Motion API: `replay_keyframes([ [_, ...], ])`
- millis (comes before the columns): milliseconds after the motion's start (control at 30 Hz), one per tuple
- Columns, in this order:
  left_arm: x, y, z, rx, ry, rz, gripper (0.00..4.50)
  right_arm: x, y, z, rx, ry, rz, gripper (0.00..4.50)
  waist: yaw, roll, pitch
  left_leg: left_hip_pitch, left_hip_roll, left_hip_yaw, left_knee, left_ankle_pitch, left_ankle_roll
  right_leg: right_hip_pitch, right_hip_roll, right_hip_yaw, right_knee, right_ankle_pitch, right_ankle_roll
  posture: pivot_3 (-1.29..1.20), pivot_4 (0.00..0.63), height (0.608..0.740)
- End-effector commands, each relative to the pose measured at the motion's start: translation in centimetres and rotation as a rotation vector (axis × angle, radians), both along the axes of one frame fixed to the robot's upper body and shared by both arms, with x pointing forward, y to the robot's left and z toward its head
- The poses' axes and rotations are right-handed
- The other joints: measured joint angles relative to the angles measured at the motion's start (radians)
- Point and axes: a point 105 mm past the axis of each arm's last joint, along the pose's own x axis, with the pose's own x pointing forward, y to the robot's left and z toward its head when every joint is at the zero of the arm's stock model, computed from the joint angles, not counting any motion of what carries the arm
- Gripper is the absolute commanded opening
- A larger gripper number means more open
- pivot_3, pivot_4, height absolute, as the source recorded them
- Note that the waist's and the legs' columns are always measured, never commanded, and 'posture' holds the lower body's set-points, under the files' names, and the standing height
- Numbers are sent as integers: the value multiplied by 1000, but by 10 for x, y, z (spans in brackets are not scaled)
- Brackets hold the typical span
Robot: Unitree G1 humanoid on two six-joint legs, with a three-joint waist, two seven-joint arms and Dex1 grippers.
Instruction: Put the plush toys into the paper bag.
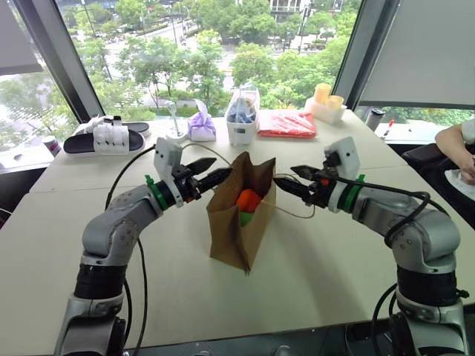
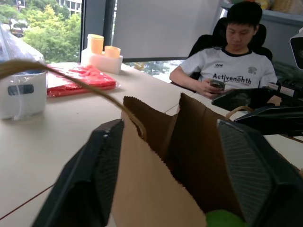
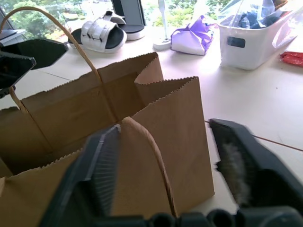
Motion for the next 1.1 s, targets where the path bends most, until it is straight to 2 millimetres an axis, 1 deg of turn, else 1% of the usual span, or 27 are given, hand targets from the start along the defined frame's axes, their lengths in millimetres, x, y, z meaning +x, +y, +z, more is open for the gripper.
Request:
replay_keyframes([
  [33, -11, 2, 14, -4, -45, -27, 4471, -9, -3, 27, 18, -111, 15, 4500, 1, 0, 0, 0, 0, 0, 0, 0, 0, 0, 0, 0, 0, 0, 0, 0, 150, 740],
  [67, -11, 2, 14, -3, -44, -27, 4471, -9, -3, 27, 18, -111, 15, 4500, 2, 0, 0, 0, 0, 0, 0, 0, 0, 0, 0, 0, 0, 0, 0, 0, 150, 740],
  [133, -25, 21, 16, -6, 3, -56, 4471, -14, -14, 59, 72, -205, 12, 4500, -4, 0, 1, 0, 0, 0, 0, 0, 0, 0, 0, 0, 0, 0, 0, 0, 150, 740],
  [167, -30, 28, 16, 3, 23, -63, 4471, -15, -20, 70, 96, -237, -2, 4500, -7, 1, 1, -1, 0, 0, 0, 0, 0, -1, 0, 1, 0, 0, 0, 0, 150, 740],
  [200, -34, 33, 15, 15, 37, -66, 4471, -15, -26, 77, 115, -255, -20, 4500, -8, 1, 1, -1, 1, 0, 0, 0, 0, -3, 0, 2, 1, 0, 0, 0, 150, 740],
  [233, -36, 35, 13, 22, 44, -65, 4471, -15, -29, 79, 124, -257, -33, 4500, -7, 1, 1, -1, 1, 0, -1, 0, 0, -4, 0, 2, 2, 0, 0, 0, 150, 740],
  [300, -37, 44, 1, 61, 70, -39, 4471, -10, -44, 82, 169, -257, -99, 4500, -3, 1, 0, 0, 1, 0, -3, 0, 0, -4, 0, 2, 1, 0, 0, 0, 150, 740],
  [333, -37, 47, -2, 71, 79, -32, 4471, -9, -47, 82, 185, -254, -118, 4500, -2, 1, 0, 0, 1, 0, -3, 0, 0, -3, 0, 1, 1, 0, 0, 0, 150, 740],
  [367, -38, 49, -6, 75, 88, -26, 4471, -8, -51, 81, 196, -248, -136, 4500, 0, 1, 0, 0, 1, 1, -3, 0, 0, -2, 0, 1, 0, 0, 0, 0, 150, 740],
  [500, -53, 41, -16, 78, 134, -123, 4471, -3, -72, 47, 155, -152, -244, 4500, 6, 0, 0, 0, 0, 1, -1, 0, 0, -1, -1, 0, 0, 0, 0, 0, 150, 740],
  [567, -61, 34, -18, 93, 146, -176, 4471, -6, -73, 31, 125, -107, -249, 4500, 5, 0, 0, -1, 0, 1, -2, 0, 0, -1, -2, 1, 0, 0, 0, 0, 150, 740],
  [633, -68, 28, -23, 125, 153, -217, 4471, -11, -68, 15, 106, -66, -228, 4500, 2, 0, 0, -1, 0, 1, -2, 0, 0, -1, -2, 1, 0, 0, 0, 0, 150, 740],
  [667, -70, 25, -25, 145, 154, -231, 4495, -14, -64, 7, 103, -47, -216, 4254, 1, 0, 0, 0, 0, 1, -2, 0, 1, -1, -2, 1, 0, 0, 0, 0, 150, 740],
  [733, -73, 20, -29, 169, 153, -255, 4500, -20, -46, -7, 111, -15, -154, 3678, -3, 1, 0, 0, 1, 1, -2, 0, 1, -1, -2, 1, 0, 0, 0, 0, 150, 740],
  [833, -77, 12, -31, 190, 149, -286, 4500, -28, -20, -26, 96, 24, -80, 2123, -7, 1, 0, 1, 1, 1, -2, 0, 1, -1, -1, 2, 1, 0, 0, 0, 150, 740],
  [867, -78, 10, -33, 201, 147, -293, 4500, -29, -11, -30, 95, 32, -60, 1584, -5, 1, 0, 2, 1, 1, -2, 0, 1, -1, -1, 2, 1, 0, 0, 0, 150, 740],
  [933, -78, 6, -35, 217, 143, -298, 4500, -31, 3, -36, 94, 44, -28, 652, -3, 1, 0, 1, 1, 1, -2, 0, 0, -1, -1, 2, 1, 0, 0, 0, 150, 740],
  [967, -78, 4, -36, 220, 141, -297, 4500, -31, 11, -38, 90, 45, -10, 65, -2, 1, 0, 1, 1, 0, -2, 0, 1, -1, -1, 2, 1, 0, 0, 0, 150, 740],
  [1100, -75, -3, -45, 241, 129, -287, 4500, -22, 26, -44, 90, 55, 1, 21, 2, 1, 0, 1, 1, 0, -2, 0, 0, -1, -1, 2, 0, 0, 0, 0, 150, 740],
])
